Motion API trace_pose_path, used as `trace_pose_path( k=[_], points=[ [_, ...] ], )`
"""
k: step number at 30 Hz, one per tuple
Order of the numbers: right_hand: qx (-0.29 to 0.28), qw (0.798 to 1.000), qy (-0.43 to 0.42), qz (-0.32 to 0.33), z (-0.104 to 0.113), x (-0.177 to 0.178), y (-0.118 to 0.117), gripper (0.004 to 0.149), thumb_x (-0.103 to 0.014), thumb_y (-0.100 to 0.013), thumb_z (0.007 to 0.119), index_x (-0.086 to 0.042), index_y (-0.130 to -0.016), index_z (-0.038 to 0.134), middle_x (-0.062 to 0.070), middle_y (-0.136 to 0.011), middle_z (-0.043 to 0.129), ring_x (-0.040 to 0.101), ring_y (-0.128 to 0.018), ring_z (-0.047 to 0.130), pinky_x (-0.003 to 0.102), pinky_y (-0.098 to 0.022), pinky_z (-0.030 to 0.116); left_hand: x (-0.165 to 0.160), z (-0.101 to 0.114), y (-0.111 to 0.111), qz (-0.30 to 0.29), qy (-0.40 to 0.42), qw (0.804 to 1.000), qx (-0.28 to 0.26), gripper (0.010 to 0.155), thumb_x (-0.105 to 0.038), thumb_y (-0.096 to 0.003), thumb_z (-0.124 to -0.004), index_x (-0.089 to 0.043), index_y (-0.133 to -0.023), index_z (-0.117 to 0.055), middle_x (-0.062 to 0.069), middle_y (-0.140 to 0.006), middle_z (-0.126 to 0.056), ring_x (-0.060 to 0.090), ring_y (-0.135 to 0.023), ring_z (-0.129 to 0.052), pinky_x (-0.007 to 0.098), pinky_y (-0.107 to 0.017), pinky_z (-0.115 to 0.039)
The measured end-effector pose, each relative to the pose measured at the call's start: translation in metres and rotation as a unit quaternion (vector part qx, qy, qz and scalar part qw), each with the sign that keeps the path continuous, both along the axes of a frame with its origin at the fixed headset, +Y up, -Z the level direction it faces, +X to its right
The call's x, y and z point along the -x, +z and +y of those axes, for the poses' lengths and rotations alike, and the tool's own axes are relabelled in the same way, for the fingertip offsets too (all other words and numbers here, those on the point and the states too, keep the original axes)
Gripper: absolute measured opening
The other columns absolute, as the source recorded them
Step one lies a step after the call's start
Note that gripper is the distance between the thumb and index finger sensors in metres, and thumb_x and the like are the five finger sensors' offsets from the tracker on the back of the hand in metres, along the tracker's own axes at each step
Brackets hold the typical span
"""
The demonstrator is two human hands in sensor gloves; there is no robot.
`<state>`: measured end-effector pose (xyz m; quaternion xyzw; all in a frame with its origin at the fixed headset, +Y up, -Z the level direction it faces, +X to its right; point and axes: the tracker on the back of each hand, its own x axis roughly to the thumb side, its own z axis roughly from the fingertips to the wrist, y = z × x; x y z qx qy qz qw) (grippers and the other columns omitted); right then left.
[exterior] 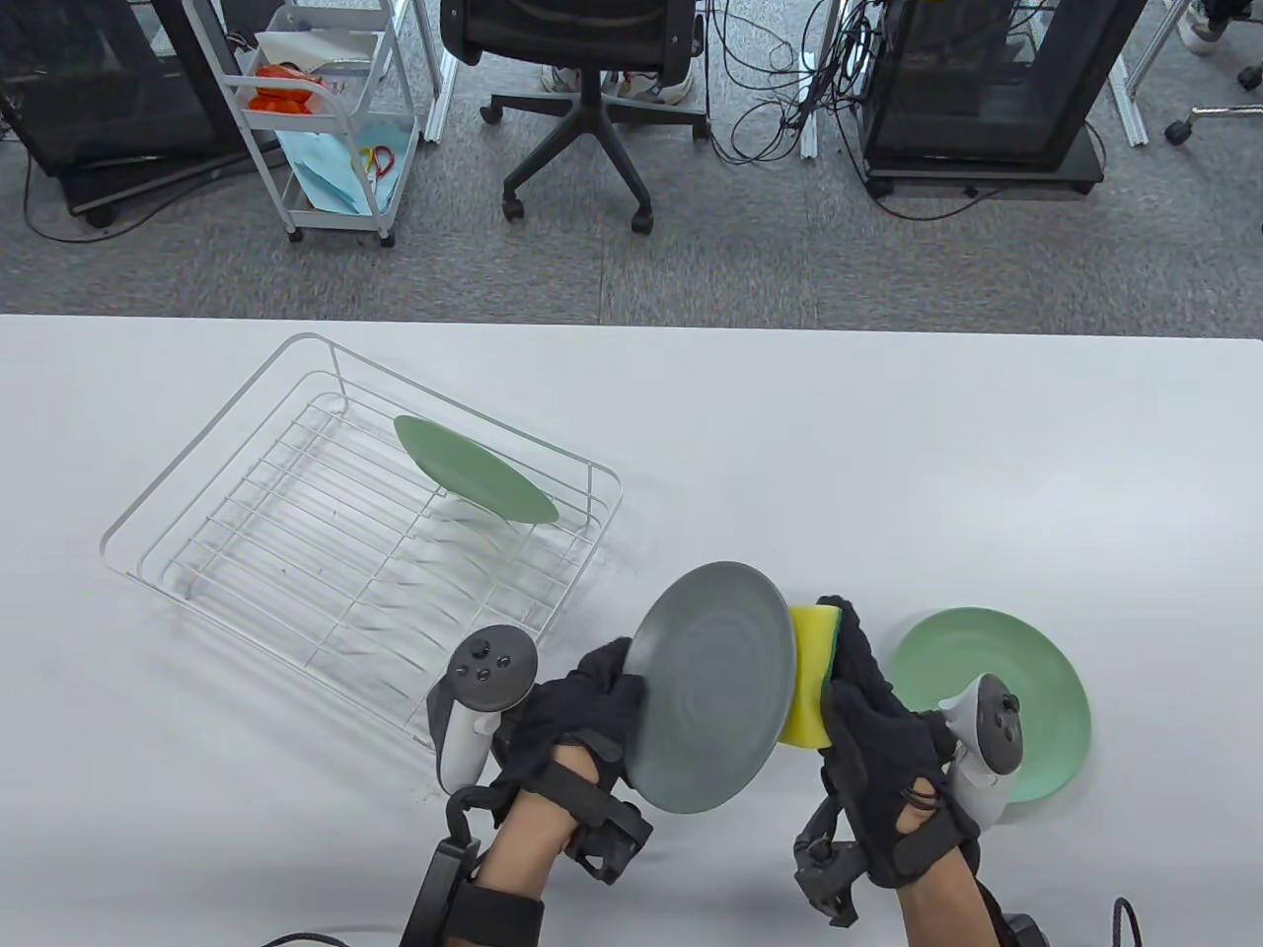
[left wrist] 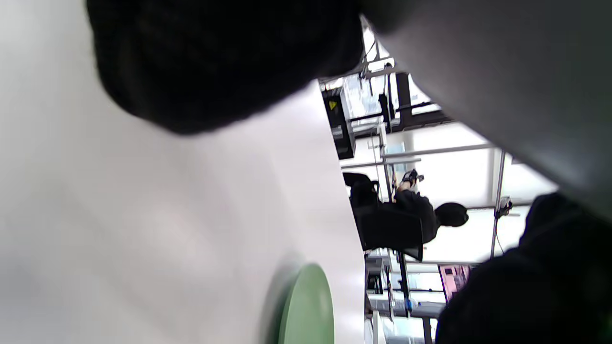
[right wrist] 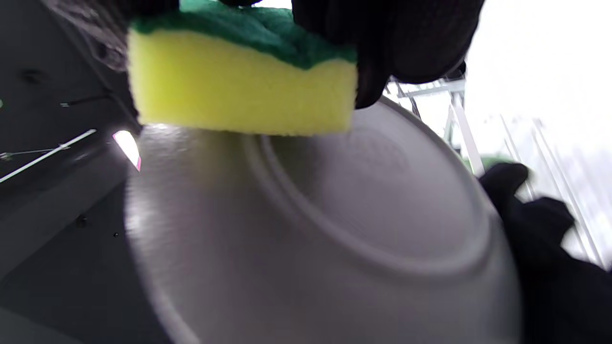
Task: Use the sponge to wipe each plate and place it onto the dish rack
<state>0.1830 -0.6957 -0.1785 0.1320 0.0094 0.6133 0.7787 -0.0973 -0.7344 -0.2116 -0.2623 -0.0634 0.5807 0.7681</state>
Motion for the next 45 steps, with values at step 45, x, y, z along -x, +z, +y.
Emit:
trace_pose_path(
  k=[45],
  points=[
    [0.065, 0.984, -0.059, 0.153, -0.019, 0.030, -0.002, 0.072, -0.057, -0.042, 0.076, -0.029, -0.099, 0.042, 0.014, -0.090, 0.078, 0.028, -0.062, 0.103, 0.040, -0.046, 0.087, 0.019, 0.000, -0.002, 0.069, 0.088, 0.994, 0.018, 0.047, -0.037, -0.0408, -0.063, -0.020, -0.084, -0.059, 0.004, -0.067, -0.084, 0.005, -0.010, -0.104, 0.043, -0.047, -0.090]
  ],
)
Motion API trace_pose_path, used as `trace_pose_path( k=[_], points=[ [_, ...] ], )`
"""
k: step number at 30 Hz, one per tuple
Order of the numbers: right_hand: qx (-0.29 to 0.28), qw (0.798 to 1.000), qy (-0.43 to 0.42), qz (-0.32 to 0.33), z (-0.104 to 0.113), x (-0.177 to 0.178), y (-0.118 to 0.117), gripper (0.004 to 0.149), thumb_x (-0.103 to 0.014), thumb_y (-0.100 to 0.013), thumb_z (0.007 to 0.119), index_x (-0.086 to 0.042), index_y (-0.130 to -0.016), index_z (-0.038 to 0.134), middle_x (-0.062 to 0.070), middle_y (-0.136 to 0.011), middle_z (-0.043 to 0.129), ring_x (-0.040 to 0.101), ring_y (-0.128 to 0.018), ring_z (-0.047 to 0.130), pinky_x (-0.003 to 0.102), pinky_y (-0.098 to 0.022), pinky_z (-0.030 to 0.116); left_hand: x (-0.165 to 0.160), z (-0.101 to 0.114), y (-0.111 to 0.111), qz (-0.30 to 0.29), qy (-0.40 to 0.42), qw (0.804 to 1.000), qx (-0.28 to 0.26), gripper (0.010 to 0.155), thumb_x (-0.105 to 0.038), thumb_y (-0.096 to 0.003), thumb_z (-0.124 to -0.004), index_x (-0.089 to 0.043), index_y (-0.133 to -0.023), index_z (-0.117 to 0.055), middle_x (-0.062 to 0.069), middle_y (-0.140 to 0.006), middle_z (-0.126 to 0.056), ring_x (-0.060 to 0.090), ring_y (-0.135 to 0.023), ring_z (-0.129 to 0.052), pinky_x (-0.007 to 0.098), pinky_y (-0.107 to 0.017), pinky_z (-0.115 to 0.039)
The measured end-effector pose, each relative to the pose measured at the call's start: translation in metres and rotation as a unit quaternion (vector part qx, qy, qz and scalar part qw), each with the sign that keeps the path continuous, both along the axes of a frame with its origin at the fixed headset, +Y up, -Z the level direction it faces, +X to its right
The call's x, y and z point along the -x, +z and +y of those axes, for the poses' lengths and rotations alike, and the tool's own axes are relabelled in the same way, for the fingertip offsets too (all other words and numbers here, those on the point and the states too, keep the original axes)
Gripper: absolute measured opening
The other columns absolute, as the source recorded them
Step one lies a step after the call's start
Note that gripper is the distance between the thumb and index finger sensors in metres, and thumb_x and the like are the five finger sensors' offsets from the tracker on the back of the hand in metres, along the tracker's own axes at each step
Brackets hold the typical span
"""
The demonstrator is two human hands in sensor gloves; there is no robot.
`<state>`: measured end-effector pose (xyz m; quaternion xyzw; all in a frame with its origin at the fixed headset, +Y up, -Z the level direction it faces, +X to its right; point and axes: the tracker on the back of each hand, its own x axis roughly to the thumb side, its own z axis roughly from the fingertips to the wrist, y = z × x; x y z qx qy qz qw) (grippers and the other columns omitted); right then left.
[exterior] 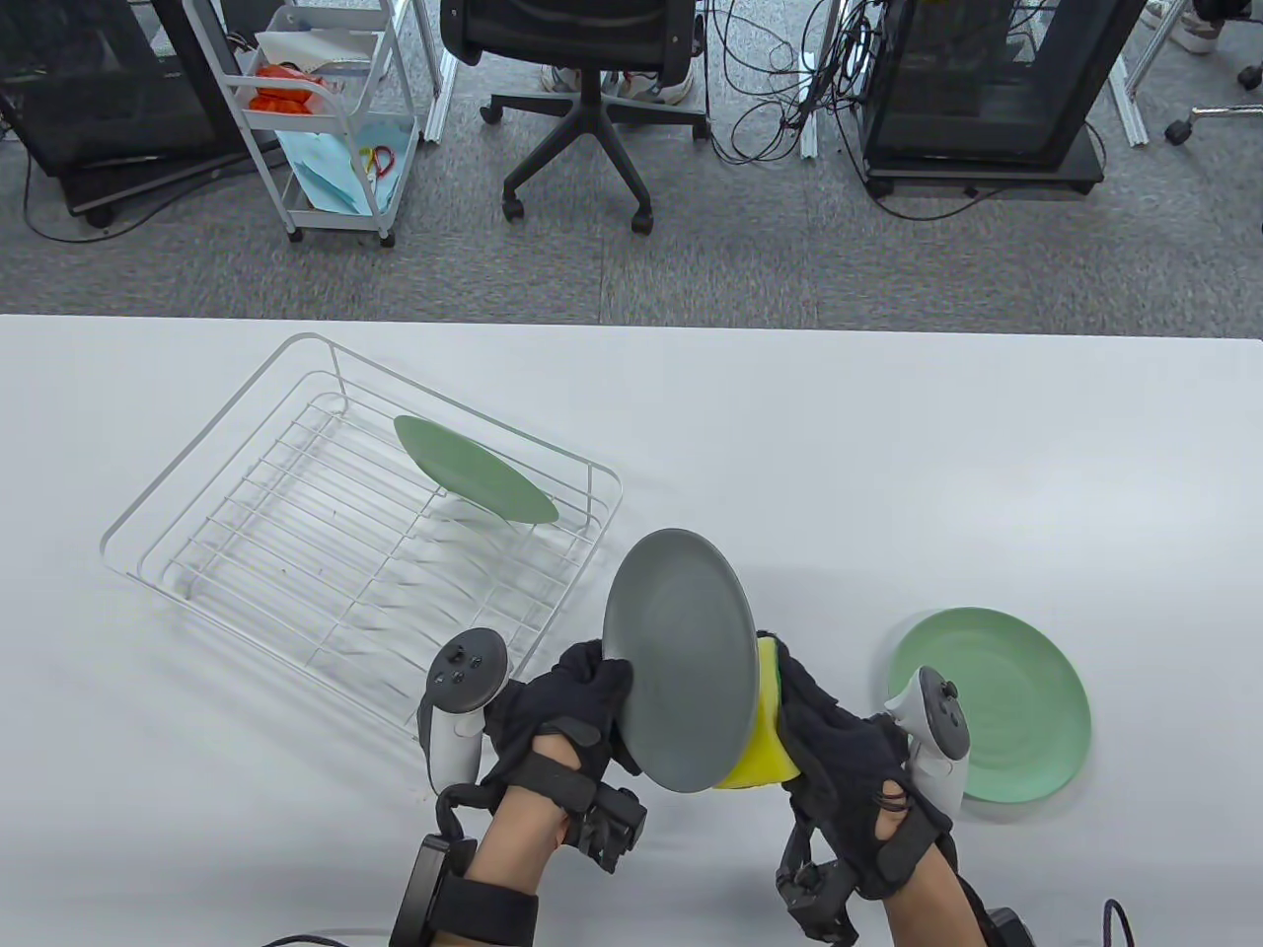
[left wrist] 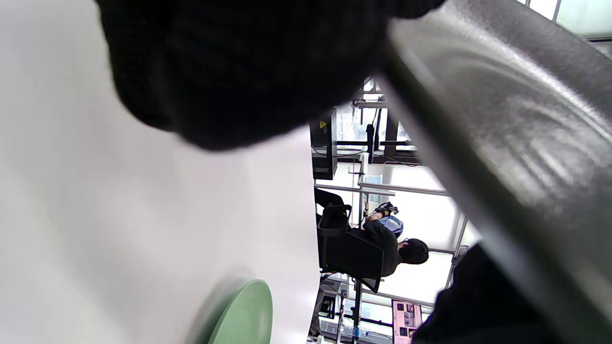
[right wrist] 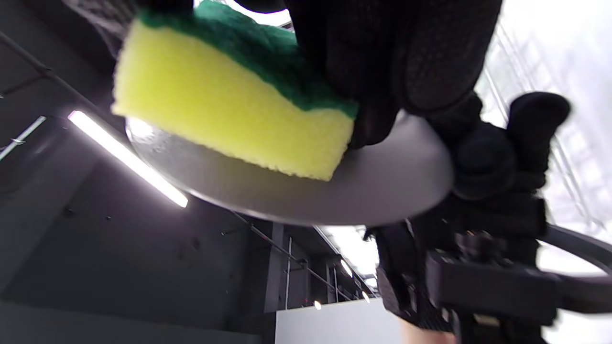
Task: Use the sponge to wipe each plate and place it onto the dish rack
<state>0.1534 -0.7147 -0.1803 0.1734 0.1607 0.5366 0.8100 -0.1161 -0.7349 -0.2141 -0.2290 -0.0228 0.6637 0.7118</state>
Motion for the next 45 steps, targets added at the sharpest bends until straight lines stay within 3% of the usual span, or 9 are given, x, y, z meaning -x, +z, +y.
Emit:
trace_pose_path(
  k=[8, 13, 25, 36, 45],
  points=[
    [-0.036, 0.996, 0.008, -0.077, 0.005, -0.012, -0.001, 0.074, -0.059, -0.040, 0.080, -0.038, -0.100, 0.042, 0.009, -0.094, 0.070, 0.025, -0.073, 0.092, 0.042, -0.056, 0.078, -0.019, -0.007, 0.003, -0.039, -0.019, 0.999, 0.010, 0.047, -0.038, -0.0407, -0.064, -0.020, -0.084, -0.059, 0.004, -0.066, -0.085, 0.005, -0.009, -0.103, 0.043, -0.047, -0.090],
    [-0.036, 0.993, 0.007, -0.116, 0.005, -0.017, -0.002, 0.069, -0.051, -0.041, 0.081, -0.042, -0.099, 0.043, 0.011, -0.096, 0.067, 0.029, -0.078, 0.089, 0.045, -0.060, 0.075, -0.030, -0.007, 0.005, -0.071, 0.004, 0.997, 0.015, 0.047, -0.041, -0.0407, -0.067, -0.021, -0.083, -0.061, 0.003, -0.064, -0.087, 0.002, -0.008, -0.105, 0.040, -0.046, -0.092],
    [-0.087, 0.966, 0.159, -0.184, 0.006, -0.020, -0.005, 0.069, -0.048, -0.040, 0.082, -0.040, -0.098, 0.045, 0.013, -0.094, 0.069, 0.029, -0.071, 0.092, 0.044, -0.054, 0.079, -0.045, -0.002, 0.010, -0.125, 0.045, 0.991, 0.027, 0.046, -0.038, -0.0403, -0.066, -0.021, -0.082, -0.061, 0.003, -0.066, -0.086, 0.002, -0.004, -0.104, 0.038, -0.046, -0.094],
    [-0.050, 0.944, 0.293, -0.145, -0.006, -0.014, -0.008, 0.071, -0.046, -0.040, 0.081, -0.035, -0.098, 0.041, 0.019, -0.095, 0.066, 0.032, -0.068, 0.093, 0.045, -0.050, 0.079, -0.040, 0.004, 0.009, -0.104, 0.097, 0.990, 0.024, 0.046, -0.036, -0.0409, -0.064, -0.019, -0.083, -0.058, 0.007, -0.072, -0.082, 0.002, -0.001, -0.102, 0.037, -0.042, -0.096],
    [-0.011, 0.948, 0.286, -0.140, -0.009, -0.018, -0.008, 0.073, -0.043, -0.041, 0.080, -0.031, -0.098, 0.036, 0.022, -0.094, 0.069, 0.035, -0.067, 0.093, 0.047, -0.049, 0.078, -0.031, 0.016, 0.008, -0.091, 0.113, 0.989, 0.001, 0.048, -0.035, -0.0414, -0.063, -0.016, -0.085, -0.054, 0.010, -0.077, -0.080, 0.002, 0.000, -0.101, 0.037, -0.042, -0.096]
  ],
)
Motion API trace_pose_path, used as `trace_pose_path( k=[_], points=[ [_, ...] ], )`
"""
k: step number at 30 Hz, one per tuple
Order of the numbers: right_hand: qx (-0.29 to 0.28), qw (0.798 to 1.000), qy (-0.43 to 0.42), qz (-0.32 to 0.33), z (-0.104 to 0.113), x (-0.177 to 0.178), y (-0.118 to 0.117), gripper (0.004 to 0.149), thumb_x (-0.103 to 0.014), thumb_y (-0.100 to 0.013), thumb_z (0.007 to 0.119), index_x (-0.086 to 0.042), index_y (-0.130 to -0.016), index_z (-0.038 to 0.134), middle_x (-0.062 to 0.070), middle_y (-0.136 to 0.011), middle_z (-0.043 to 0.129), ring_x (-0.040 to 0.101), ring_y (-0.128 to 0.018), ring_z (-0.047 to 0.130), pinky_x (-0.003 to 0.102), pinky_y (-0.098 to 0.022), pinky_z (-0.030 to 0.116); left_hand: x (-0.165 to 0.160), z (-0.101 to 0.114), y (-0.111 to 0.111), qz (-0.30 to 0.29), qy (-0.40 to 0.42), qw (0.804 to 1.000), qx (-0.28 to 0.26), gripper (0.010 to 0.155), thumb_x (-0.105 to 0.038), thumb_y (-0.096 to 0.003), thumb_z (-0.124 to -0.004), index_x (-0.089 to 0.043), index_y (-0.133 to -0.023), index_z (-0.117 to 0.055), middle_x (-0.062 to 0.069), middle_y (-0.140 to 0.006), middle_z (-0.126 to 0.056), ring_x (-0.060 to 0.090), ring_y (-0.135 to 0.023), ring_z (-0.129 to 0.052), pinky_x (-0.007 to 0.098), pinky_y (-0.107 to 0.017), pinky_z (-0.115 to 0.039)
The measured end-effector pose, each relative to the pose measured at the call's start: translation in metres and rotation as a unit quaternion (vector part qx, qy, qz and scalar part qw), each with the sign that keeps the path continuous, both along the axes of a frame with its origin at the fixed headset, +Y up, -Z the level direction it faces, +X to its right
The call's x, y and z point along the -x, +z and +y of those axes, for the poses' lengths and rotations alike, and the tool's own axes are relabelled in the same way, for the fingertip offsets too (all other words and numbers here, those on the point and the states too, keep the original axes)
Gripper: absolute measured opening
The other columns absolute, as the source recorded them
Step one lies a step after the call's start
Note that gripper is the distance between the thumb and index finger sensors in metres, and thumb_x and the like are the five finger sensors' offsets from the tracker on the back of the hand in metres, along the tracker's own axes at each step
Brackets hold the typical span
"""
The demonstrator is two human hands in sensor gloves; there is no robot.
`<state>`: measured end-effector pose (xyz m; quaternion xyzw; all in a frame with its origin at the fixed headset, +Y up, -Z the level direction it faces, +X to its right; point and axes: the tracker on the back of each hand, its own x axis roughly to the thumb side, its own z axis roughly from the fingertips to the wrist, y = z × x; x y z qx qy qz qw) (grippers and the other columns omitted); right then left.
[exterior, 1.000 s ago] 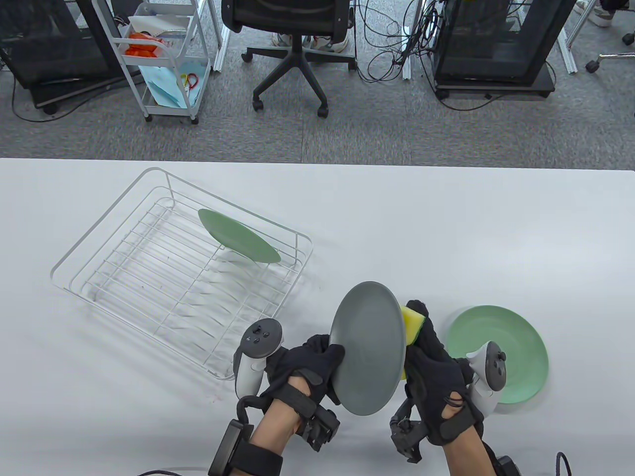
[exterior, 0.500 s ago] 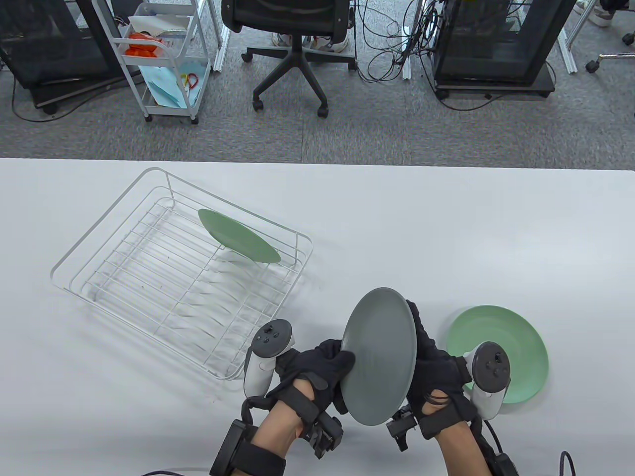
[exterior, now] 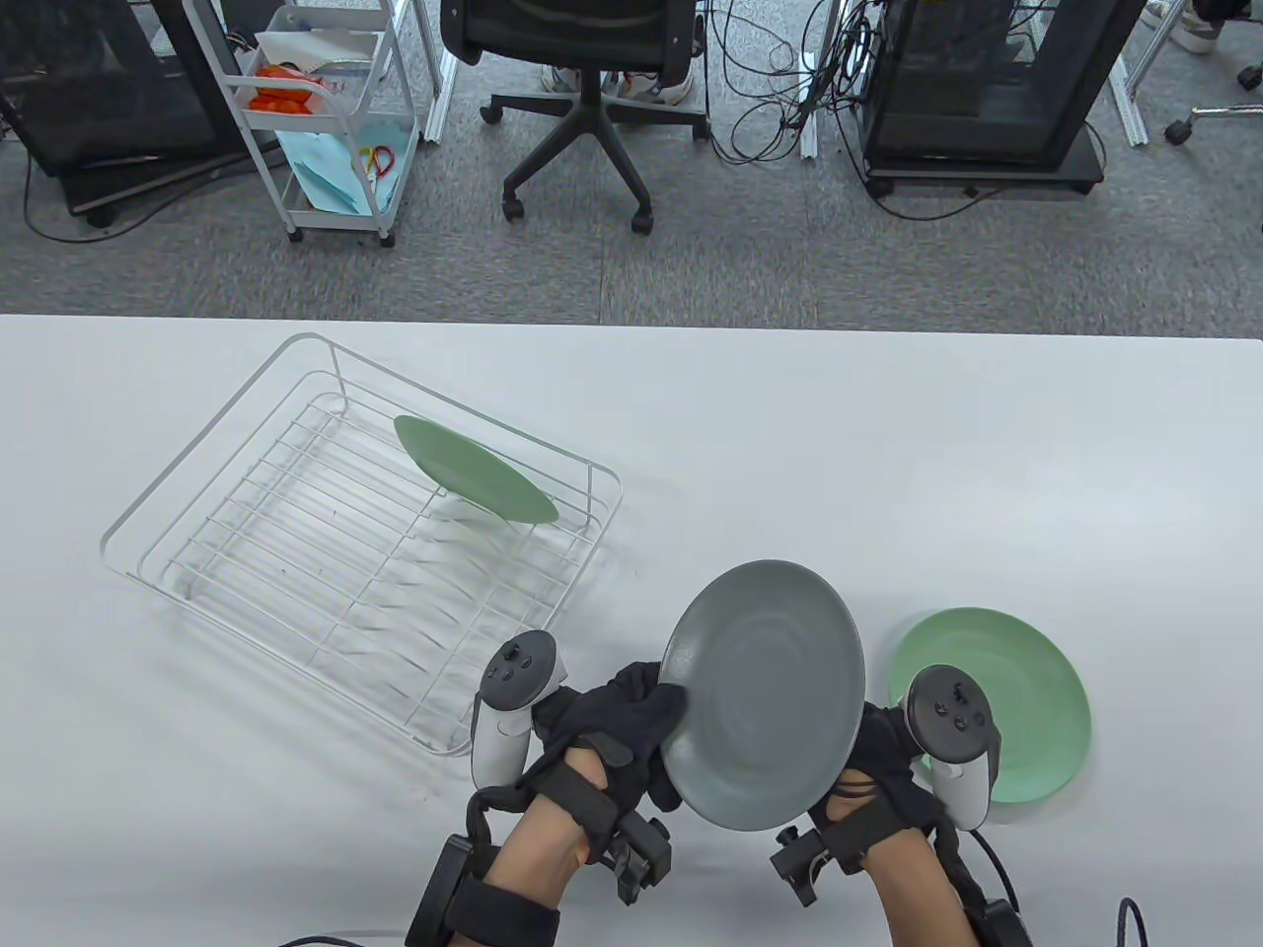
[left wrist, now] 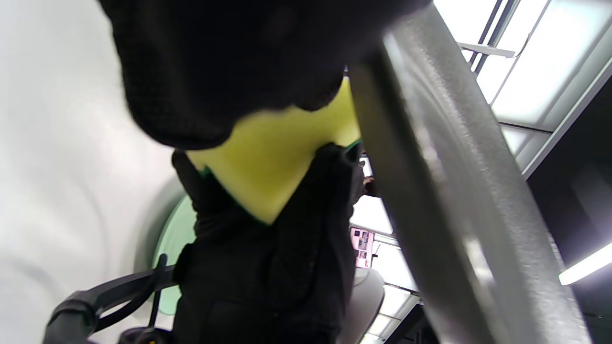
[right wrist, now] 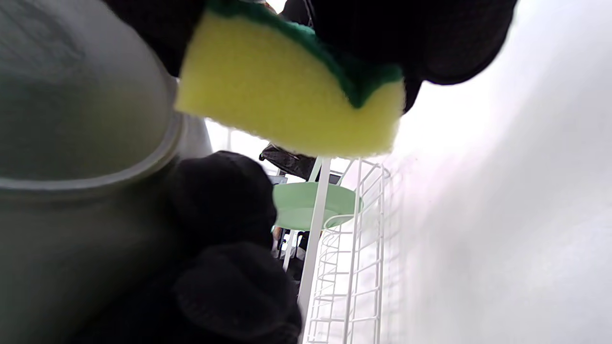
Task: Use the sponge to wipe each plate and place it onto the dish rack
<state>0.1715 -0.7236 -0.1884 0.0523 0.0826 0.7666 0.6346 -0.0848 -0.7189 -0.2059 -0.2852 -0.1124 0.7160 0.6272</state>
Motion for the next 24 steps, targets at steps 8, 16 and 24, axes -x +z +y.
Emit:
trace_pose_path(
  k=[8, 16, 24],
  points=[
    [0.001, 1.000, -0.017, -0.003, 0.003, -0.008, -0.002, 0.079, -0.043, -0.041, 0.079, -0.023, -0.098, 0.028, 0.018, -0.093, 0.066, 0.035, -0.074, 0.085, 0.050, -0.055, 0.072, 0.022, 0.015, -0.004, 0.051, -0.041, 0.998, 0.011, 0.058, -0.031, -0.0418, -0.063, -0.009, -0.090, -0.041, 0.012, -0.078, -0.080, 0.001, 0.001, -0.101, 0.037, -0.041, -0.096],
    [0.005, 1.000, -0.013, -0.012, 0.002, -0.012, -0.005, 0.079, -0.043, -0.041, 0.079, -0.022, -0.098, 0.028, 0.019, -0.094, 0.065, 0.037, -0.076, 0.084, 0.051, -0.057, 0.071, 0.061, 0.047, -0.012, 0.094, -0.161, 0.982, -0.021, 0.071, -0.029, -0.0416, -0.061, -0.014, -0.095, -0.017, 0.017, -0.076, -0.079, 0.003, 0.000, -0.100, 0.041, -0.041, -0.094],
    [0.010, 1.000, -0.007, -0.006, 0.005, -0.008, -0.002, 0.077, -0.043, -0.041, 0.078, -0.021, -0.098, 0.032, 0.019, -0.094, 0.064, 0.037, -0.076, 0.084, 0.051, -0.057, 0.071, 0.106, 0.089, -0.028, 0.087, -0.285, 0.954, -0.010, 0.071, -0.028, -0.0414, -0.061, -0.010, -0.095, -0.017, 0.018, -0.078, -0.076, 0.003, -0.003, -0.101, 0.041, -0.042, -0.093]
  ],
)
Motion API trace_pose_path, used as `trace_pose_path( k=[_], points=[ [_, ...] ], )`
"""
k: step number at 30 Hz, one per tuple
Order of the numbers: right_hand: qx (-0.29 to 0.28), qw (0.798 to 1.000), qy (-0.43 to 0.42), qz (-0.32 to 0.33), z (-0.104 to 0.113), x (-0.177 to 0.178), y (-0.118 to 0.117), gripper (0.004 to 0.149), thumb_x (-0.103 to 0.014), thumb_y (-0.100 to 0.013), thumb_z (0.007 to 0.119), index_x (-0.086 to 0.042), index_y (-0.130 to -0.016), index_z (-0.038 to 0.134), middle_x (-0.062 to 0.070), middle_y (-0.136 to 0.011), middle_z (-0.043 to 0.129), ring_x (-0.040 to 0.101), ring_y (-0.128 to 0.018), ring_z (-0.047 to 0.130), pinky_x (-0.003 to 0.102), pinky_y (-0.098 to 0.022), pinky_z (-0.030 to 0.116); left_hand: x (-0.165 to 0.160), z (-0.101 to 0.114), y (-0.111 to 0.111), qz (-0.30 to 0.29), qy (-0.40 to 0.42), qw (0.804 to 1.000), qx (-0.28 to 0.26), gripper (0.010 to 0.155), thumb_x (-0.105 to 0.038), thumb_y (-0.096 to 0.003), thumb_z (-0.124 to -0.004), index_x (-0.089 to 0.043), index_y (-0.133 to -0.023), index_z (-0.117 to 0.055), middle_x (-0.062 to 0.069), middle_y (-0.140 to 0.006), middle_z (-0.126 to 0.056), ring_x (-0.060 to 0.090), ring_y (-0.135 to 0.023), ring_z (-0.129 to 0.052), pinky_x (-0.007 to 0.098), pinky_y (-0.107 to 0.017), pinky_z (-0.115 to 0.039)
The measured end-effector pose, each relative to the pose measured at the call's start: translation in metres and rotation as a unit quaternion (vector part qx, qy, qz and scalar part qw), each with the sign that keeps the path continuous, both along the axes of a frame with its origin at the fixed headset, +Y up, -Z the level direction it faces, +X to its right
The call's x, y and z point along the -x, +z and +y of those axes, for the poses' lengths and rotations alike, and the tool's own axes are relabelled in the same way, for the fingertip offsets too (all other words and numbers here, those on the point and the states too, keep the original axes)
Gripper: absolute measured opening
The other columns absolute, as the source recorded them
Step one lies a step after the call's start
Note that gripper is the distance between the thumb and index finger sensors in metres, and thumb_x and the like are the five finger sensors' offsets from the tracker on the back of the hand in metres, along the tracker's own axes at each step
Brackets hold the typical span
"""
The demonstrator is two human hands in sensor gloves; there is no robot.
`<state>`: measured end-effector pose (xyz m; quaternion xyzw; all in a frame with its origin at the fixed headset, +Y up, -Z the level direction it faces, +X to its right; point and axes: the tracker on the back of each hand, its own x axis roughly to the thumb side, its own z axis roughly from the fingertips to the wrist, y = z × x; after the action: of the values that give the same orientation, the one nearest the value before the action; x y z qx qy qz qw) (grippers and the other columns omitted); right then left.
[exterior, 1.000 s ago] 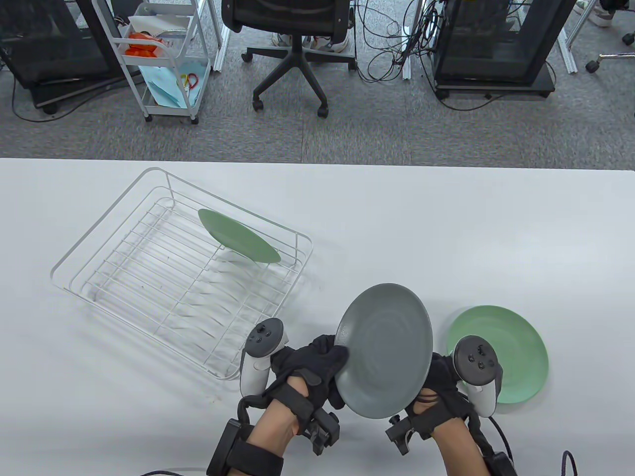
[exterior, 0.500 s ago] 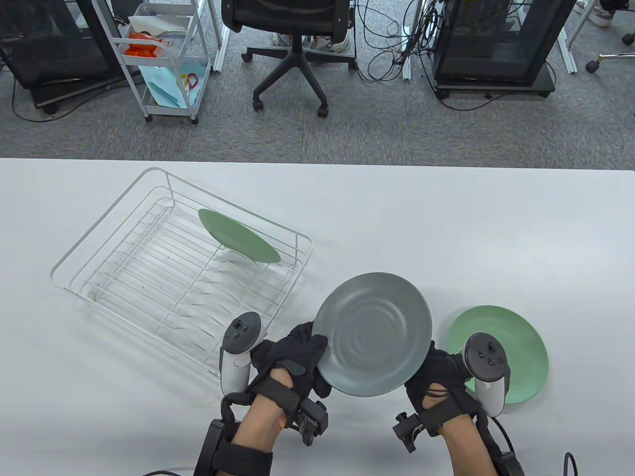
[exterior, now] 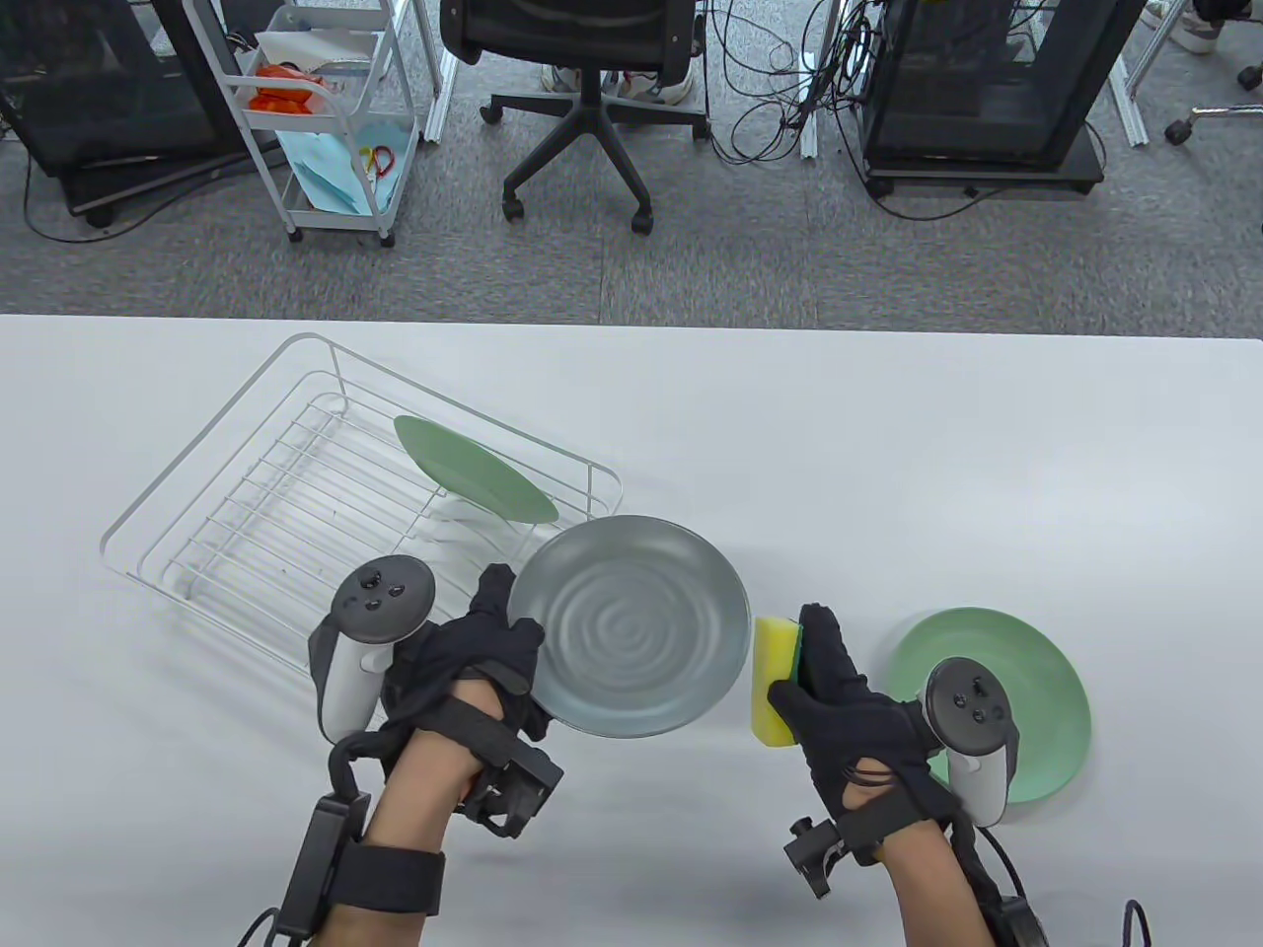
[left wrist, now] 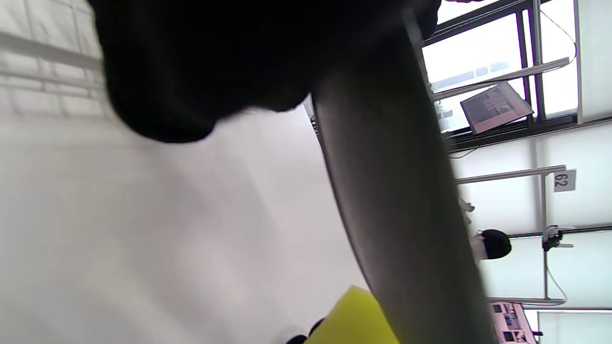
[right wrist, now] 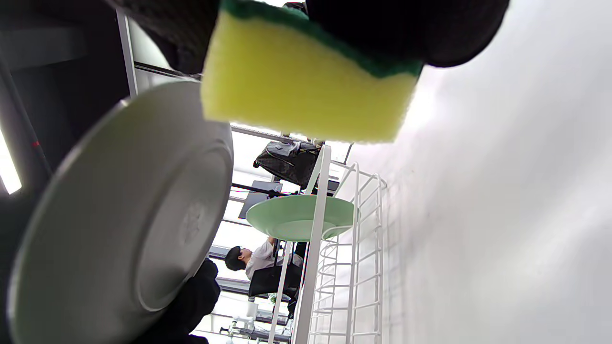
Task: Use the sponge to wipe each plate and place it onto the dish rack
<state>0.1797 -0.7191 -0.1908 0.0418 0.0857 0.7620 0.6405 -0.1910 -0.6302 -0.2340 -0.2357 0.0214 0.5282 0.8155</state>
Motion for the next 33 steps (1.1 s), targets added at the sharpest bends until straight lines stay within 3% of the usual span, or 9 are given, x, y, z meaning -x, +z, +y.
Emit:
trace_pose_path(
  k=[10, 23, 33],
  points=[
    [0.003, 1.000, -0.003, 0.005, 0.001, 0.000, 0.000, 0.076, -0.043, -0.042, 0.078, -0.021, -0.099, 0.033, 0.019, -0.094, 0.064, 0.037, -0.077, 0.084, 0.051, -0.057, 0.071, 0.059, 0.037, -0.016, 0.061, -0.147, 0.986, 0.050, 0.073, -0.027, -0.0409, -0.061, -0.006, -0.094, -0.016, 0.023, -0.084, -0.070, 0.004, -0.002, -0.101, 0.041, -0.040, -0.094],
    [-0.006, 1.000, -0.016, -0.005, 0.004, -0.004, -0.001, 0.075, -0.043, -0.042, 0.077, -0.021, -0.098, 0.032, 0.019, -0.094, 0.063, 0.037, -0.077, 0.087, 0.050, -0.056, 0.075, 0.104, 0.030, -0.031, 0.151, -0.265, 0.946, 0.109, 0.074, -0.027, -0.0407, -0.062, -0.008, -0.094, -0.015, 0.025, -0.085, -0.067, 0.007, -0.005, -0.102, 0.044, -0.042, -0.091],
    [-0.001, 1.000, -0.010, 0.005, 0.003, 0.001, -0.003, 0.075, -0.044, -0.042, 0.077, -0.022, -0.098, 0.032, 0.019, -0.094, 0.062, 0.037, -0.077, 0.087, 0.050, -0.055, 0.075, 0.111, 0.030, -0.037, 0.169, -0.299, 0.928, 0.145, 0.074, -0.027, -0.0406, -0.062, -0.007, -0.094, -0.014, 0.025, -0.085, -0.066, 0.007, -0.005, -0.102, 0.044, -0.043, -0.091]
  ],
)
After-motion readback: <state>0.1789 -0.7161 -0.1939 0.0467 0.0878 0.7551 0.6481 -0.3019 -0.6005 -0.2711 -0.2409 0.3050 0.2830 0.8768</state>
